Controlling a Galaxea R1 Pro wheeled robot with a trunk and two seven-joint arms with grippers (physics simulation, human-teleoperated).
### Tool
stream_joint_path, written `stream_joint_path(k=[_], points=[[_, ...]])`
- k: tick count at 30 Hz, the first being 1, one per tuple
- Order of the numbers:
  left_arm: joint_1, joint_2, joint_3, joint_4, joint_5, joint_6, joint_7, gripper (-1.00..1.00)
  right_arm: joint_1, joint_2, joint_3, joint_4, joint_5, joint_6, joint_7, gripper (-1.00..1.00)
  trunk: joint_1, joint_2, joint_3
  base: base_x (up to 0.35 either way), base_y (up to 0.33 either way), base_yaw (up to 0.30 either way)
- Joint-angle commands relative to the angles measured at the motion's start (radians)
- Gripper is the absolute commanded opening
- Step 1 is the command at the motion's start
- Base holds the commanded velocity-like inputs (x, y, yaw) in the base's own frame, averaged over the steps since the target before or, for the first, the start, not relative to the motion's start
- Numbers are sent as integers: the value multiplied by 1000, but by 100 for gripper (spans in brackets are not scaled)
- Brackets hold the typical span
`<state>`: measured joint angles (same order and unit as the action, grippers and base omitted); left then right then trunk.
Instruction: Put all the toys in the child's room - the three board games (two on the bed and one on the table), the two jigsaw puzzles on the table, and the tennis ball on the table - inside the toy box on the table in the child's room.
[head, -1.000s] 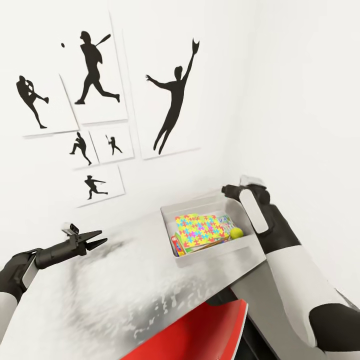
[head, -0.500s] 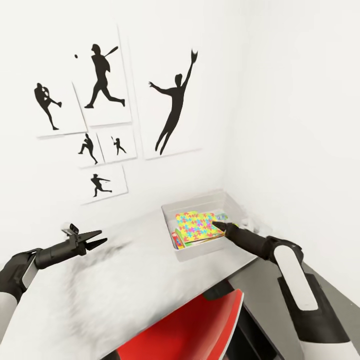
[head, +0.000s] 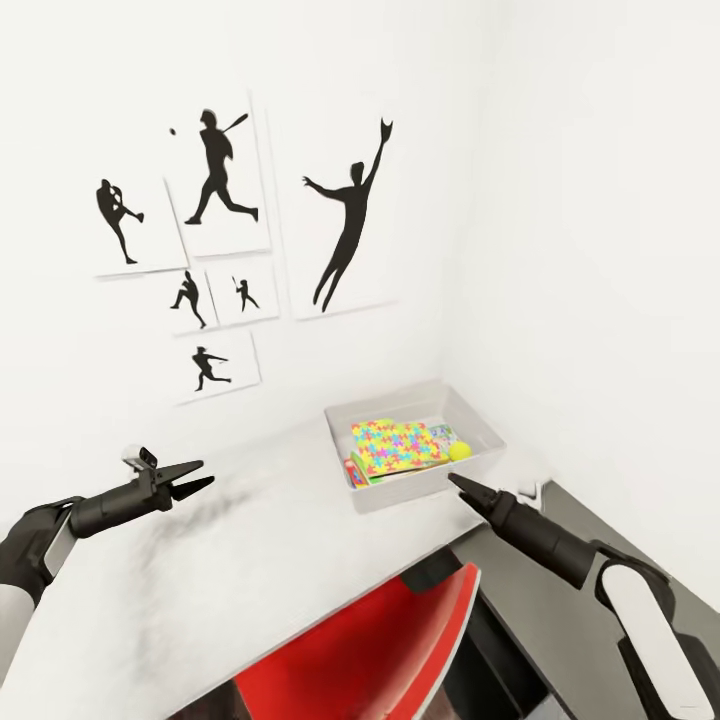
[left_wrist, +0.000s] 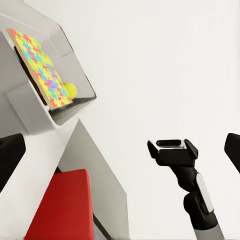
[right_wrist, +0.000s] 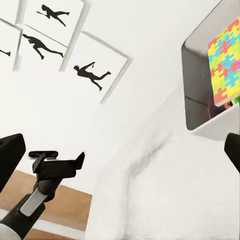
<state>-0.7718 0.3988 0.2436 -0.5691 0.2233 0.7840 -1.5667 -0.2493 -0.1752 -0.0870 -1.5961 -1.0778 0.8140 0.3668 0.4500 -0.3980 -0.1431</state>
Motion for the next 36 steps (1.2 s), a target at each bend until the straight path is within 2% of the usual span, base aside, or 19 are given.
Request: stream_joint_path(k=[1, 3, 8, 18, 32, 36], points=[[0, 1, 0, 0, -1, 11, -4, 100, 0, 0, -2, 2, 8, 4, 7, 100, 0, -2, 0, -303, 0, 0], [-1, 1, 0, 0, -1, 11, -4, 100, 1, -1, -4, 7, 27, 3, 11, 100, 0, -2, 3, -311, 0, 0], [-1, 0, -2, 0, -1, 11, -4, 100, 1, 2, -5, 9, 45, 2, 16, 100, 0, -2, 11, -316, 0, 0], [-1, 0, 0, 0, -1, 11, -4, 100, 2, 2, -4, 11, 50, -51, 19, 100, 0, -2, 15, -318, 0, 0], [0, 0, -2, 0, -1, 11, -4, 100, 2, 14, 0, 11, 65, -58, 8, 100, 0, -2, 15, -312, 0, 0], [0, 0, -2, 0, -1, 11, -4, 100, 1, 14, -2, 11, 65, -58, 8, 100, 0, -2, 15, -133, 0, 0]])
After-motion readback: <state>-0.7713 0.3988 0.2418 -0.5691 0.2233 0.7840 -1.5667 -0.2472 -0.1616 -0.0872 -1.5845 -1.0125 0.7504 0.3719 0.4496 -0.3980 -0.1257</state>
